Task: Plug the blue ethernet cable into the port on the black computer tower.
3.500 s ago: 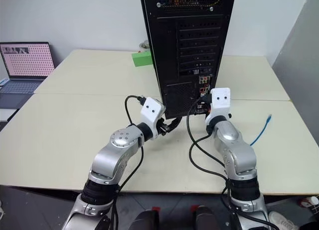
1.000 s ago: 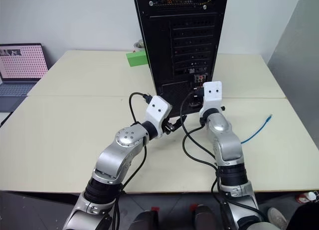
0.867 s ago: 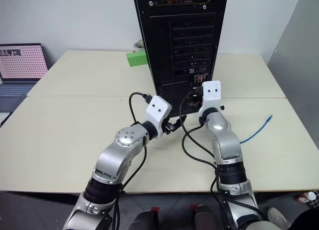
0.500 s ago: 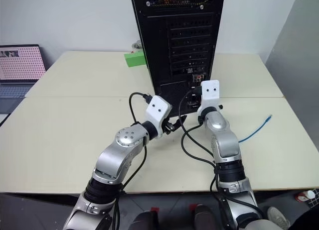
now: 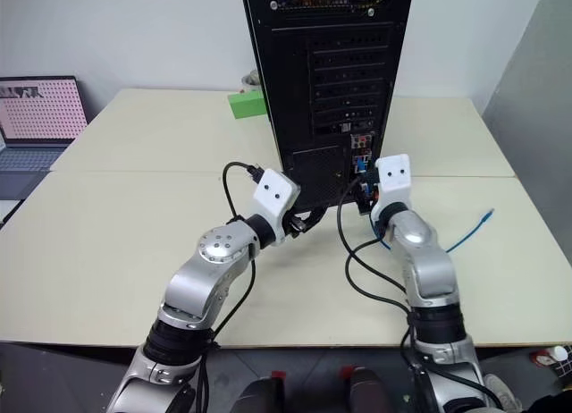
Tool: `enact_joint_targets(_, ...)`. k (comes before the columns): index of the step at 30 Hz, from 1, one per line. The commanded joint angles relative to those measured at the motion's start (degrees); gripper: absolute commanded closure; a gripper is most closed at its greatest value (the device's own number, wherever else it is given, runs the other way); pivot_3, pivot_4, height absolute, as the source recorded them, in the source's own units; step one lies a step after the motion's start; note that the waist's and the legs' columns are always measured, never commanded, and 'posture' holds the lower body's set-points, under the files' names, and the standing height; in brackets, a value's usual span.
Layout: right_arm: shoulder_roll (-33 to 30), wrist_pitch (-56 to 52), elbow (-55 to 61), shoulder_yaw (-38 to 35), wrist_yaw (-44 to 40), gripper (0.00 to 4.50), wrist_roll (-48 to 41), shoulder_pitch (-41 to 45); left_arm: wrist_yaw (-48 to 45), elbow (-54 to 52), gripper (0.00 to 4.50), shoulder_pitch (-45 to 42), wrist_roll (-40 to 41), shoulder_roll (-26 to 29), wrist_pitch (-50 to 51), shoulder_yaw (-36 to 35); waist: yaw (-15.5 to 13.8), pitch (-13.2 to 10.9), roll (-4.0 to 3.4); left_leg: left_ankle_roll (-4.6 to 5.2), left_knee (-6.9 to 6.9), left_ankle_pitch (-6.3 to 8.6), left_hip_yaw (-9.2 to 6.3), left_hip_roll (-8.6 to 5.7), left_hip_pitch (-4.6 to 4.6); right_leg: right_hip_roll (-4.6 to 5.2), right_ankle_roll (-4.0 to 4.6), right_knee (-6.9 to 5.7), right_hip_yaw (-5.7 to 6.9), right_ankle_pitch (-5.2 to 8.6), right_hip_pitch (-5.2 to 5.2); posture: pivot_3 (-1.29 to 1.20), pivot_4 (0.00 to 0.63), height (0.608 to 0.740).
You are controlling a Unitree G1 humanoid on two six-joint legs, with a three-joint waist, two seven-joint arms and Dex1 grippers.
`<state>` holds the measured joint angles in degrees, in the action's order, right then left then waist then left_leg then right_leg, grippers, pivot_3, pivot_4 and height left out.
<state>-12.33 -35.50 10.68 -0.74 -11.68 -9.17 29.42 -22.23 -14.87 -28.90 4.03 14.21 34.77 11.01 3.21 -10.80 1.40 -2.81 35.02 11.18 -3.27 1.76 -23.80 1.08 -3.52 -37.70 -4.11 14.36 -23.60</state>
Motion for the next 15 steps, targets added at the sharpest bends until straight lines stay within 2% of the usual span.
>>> enact_joint_targets(1, -4.6, -0.8, 7.8, -2.4, -6.6, 0.08, -4.4, -2.0, -0.9, -0.7, 1.15, 0.2, 0.7, 2.2, -0.8, -3.3, 0.1, 0.0, 0.00, 0.00, 0.00, 0.00, 0.00, 0.00, 0.00, 0.00, 0.00, 0.00, 0.00, 0.00, 0.00, 0.00, 0.150, 0.740)
enact_joint_targets(10, -14.9, -0.8, 14.1, -10.8, -20.7, 0.01, -17.1, -7.6, -9.5, -1.8, 1.15, 2.4, 6.4, 11.9, 1.3, -9.8, 0.0, 0.0, 0.01, 0.00, 0.01, 0.00, -0.01, 0.00, 0.00, 0.00, 0.00, 0.01, 0.02, 0.01, 0.01, 0.00, 0.150, 0.740)
enact_joint_targets(15, -18.6, -0.7, 14.1, -12.8, -24.0, 0.01, -20.5, -9.3, -13.8, -0.4, 1.15, 2.8, 8.6, 16.7, 0.2, -12.0, 0.1, 0.0, 0.02, 0.00, 0.02, 0.00, 0.01, 0.00, 0.01, 0.00, 0.00, 0.02, 0.00, 0.01, 0.01, 0.00, 0.150, 0.740)
